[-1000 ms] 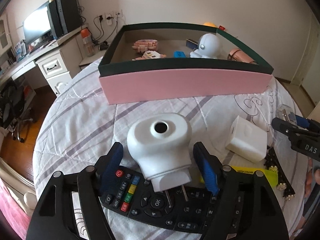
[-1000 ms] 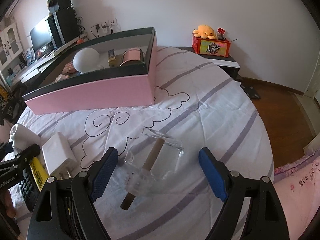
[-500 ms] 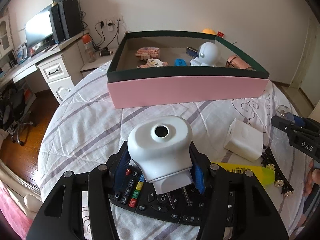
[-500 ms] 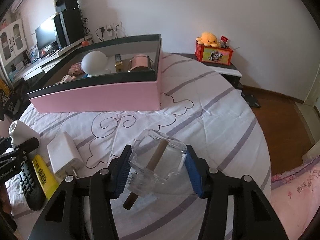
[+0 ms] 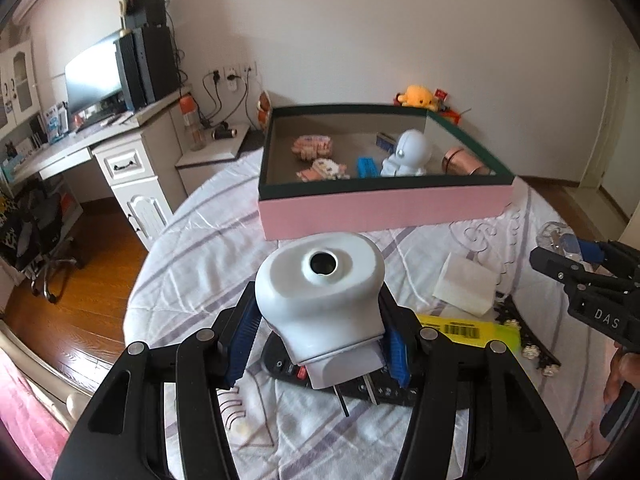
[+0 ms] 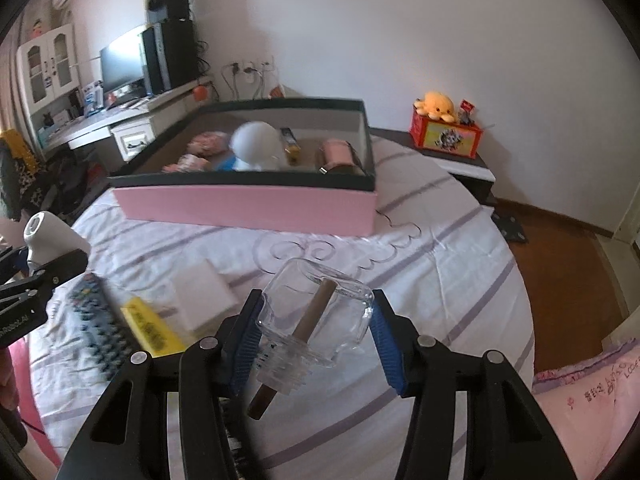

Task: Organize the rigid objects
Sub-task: 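Carry white adapter and glass bottle into the pink box and open both tools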

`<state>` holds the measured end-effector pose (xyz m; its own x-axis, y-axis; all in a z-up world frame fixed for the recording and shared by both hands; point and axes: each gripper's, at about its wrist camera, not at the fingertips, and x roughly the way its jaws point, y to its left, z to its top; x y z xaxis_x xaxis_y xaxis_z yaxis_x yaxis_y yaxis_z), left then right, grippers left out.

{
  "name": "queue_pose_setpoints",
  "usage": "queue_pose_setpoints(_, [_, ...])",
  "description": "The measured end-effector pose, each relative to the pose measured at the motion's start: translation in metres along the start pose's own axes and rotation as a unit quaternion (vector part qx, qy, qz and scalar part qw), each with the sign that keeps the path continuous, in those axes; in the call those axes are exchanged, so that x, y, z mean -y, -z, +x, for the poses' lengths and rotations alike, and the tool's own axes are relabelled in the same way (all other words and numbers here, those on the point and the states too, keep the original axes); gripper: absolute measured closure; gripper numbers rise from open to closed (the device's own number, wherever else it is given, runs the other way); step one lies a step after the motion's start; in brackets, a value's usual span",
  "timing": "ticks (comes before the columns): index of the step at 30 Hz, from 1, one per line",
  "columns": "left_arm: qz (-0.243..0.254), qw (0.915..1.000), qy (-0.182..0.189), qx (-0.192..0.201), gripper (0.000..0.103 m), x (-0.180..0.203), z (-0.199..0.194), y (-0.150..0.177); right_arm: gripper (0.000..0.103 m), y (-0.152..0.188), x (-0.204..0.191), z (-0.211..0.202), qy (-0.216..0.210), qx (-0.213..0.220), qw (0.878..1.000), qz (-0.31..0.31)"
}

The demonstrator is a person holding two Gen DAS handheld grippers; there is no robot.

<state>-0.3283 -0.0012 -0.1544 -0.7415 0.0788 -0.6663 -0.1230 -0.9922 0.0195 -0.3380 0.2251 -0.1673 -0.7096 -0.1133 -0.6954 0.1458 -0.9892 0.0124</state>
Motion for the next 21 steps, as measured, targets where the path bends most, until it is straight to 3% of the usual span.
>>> queue_pose_setpoints(14, [0.006,0.9972,0.006,0.075,0.047,-0.006,-0.078,-0.003,0.050,-0.017,-0.063,-0.081,-0.038,0.075,0.995,-0.058])
queue_pose_setpoints(21, [0.012,0.9951,0.009,0.097,0.047,-0.010,-0.101,-0.008,0.050,-0.022,-0.080,-0.097,-0.045,0.088,0.992,-0.081])
